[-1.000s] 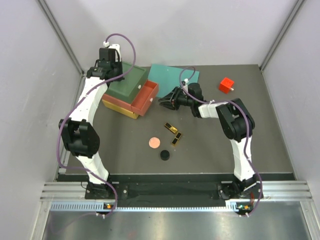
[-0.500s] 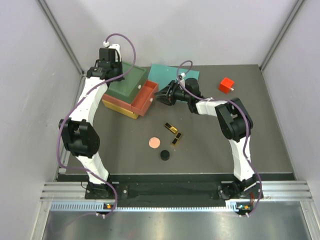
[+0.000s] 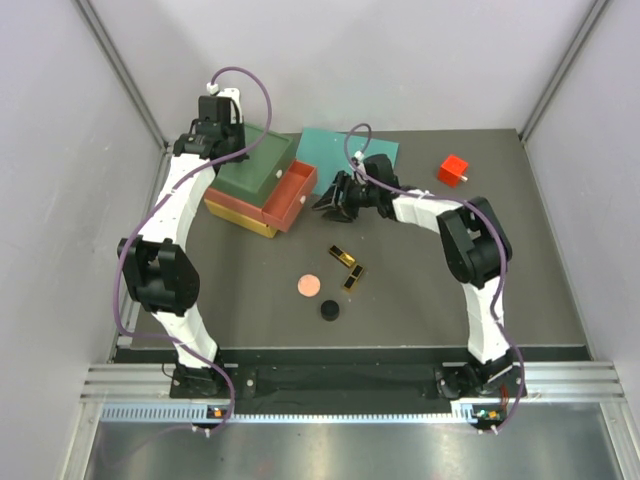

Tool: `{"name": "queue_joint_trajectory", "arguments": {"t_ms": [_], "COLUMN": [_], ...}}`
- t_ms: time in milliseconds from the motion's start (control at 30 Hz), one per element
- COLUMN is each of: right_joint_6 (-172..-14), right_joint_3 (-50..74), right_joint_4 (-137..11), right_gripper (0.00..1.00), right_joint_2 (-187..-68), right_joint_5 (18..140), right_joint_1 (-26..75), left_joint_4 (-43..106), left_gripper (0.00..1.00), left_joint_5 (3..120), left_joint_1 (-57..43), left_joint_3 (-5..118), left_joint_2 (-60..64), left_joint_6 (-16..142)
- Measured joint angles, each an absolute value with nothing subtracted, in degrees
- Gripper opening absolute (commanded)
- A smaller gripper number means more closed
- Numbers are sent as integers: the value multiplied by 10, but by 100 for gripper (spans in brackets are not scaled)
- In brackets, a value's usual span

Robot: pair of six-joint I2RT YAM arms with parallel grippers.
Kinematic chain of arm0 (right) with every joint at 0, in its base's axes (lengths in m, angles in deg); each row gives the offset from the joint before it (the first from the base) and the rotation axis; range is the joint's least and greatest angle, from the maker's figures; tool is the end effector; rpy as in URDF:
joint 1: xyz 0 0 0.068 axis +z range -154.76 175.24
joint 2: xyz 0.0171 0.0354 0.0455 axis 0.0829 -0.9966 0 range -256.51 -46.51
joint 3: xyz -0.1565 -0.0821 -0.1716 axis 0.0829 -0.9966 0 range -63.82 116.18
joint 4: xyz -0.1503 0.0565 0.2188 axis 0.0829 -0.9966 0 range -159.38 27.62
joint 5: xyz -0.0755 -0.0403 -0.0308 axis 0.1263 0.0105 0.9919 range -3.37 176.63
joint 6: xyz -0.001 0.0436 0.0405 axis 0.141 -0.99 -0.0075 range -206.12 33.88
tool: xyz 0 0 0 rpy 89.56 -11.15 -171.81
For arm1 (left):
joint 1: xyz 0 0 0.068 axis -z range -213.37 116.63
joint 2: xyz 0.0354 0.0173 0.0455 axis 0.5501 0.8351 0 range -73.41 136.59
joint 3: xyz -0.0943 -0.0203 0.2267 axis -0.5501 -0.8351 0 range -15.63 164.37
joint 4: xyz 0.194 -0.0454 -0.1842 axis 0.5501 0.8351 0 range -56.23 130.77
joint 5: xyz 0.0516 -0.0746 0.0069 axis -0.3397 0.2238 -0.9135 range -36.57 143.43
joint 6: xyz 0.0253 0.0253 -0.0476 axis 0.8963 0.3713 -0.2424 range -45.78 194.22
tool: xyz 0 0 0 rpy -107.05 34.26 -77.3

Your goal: Organize the makeup

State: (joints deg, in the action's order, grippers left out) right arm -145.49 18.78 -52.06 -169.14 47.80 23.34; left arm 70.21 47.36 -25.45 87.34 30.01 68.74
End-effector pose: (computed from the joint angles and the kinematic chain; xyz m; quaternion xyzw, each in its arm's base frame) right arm 0.4068 0.2480 0.1408 0.0591 0.8304 0.5351 0.1436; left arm 0.4214 -0.0540 0.3311 -0.0045 0.8936 -0.0051 0.4489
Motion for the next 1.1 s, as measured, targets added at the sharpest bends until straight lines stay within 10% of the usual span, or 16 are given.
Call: {"name": "queue_joint_trajectory", "arguments": {"t_ms": [433, 1100], "right_joint_6": [-1034, -842], "right_joint_3": [266, 330], "right_joint_4": [-954, -1089], "right_gripper": [56, 54], "right_joint_2": [-1551, -1635], "right_joint_5": [617, 746], "right_joint_1": [291, 495], "left_joint_4": [697, 692], "left_gripper": [0, 0], "left_joint_5": [474, 472], "left_joint_1": [-255, -255], "left_joint_3": [874, 876], "left_joint_2": [304, 308], "left_joint_6": [687, 685]}}
